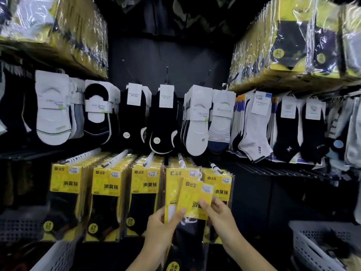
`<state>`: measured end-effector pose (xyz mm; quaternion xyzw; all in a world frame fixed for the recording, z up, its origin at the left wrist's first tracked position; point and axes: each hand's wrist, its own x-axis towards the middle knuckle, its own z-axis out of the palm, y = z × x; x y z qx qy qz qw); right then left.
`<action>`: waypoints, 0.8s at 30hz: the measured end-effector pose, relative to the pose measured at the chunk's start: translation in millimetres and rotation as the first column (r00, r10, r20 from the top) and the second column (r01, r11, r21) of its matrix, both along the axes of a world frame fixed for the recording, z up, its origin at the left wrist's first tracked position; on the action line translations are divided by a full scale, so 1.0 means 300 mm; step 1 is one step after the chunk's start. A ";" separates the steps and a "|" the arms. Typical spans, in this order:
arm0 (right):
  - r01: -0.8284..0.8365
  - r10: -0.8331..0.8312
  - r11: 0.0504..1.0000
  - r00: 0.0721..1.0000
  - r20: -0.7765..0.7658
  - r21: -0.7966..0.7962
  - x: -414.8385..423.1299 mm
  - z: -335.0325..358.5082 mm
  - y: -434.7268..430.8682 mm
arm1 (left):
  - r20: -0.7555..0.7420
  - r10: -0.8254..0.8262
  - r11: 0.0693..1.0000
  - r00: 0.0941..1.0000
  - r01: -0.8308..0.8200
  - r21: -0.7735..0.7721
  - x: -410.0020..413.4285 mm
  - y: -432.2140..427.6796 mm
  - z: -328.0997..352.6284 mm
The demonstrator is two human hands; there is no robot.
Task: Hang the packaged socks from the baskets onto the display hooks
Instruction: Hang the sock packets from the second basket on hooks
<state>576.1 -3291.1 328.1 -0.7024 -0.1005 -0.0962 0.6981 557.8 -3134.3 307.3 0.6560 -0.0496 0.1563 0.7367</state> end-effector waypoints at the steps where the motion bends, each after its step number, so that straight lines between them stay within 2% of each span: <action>1: 0.010 -0.010 1.000 1.000 0.002 0.004 -0.006 0.001 0.000 | 0.007 -0.010 1.000 1.000 0.010 0.006 -0.006 0.004 0.004; 5: 0.042 -0.041 0.997 0.999 -0.017 0.063 -0.008 -0.012 -0.032 | 0.027 0.030 0.999 0.999 -0.032 0.044 -0.018 0.032 0.013; 9: 0.164 -0.157 0.982 0.985 -0.073 0.097 0.026 -0.057 -0.111 | 0.015 0.070 0.997 0.997 -0.070 0.041 -0.003 0.071 0.012; 16: 0.348 -0.345 0.933 0.937 -0.046 0.092 0.110 -0.053 -0.253 | 0.128 0.159 0.973 0.979 -0.177 0.147 0.020 0.113 0.000; 20: 0.344 -0.344 0.936 0.939 -0.009 0.073 0.177 -0.007 -0.289 | 0.143 0.166 0.970 0.976 -0.188 0.156 0.045 0.106 -0.013; 24: 0.240 -0.240 0.971 0.970 0.035 -0.001 0.238 0.017 -0.290 | 0.117 0.118 0.984 0.986 -0.132 0.120 0.076 0.095 -0.032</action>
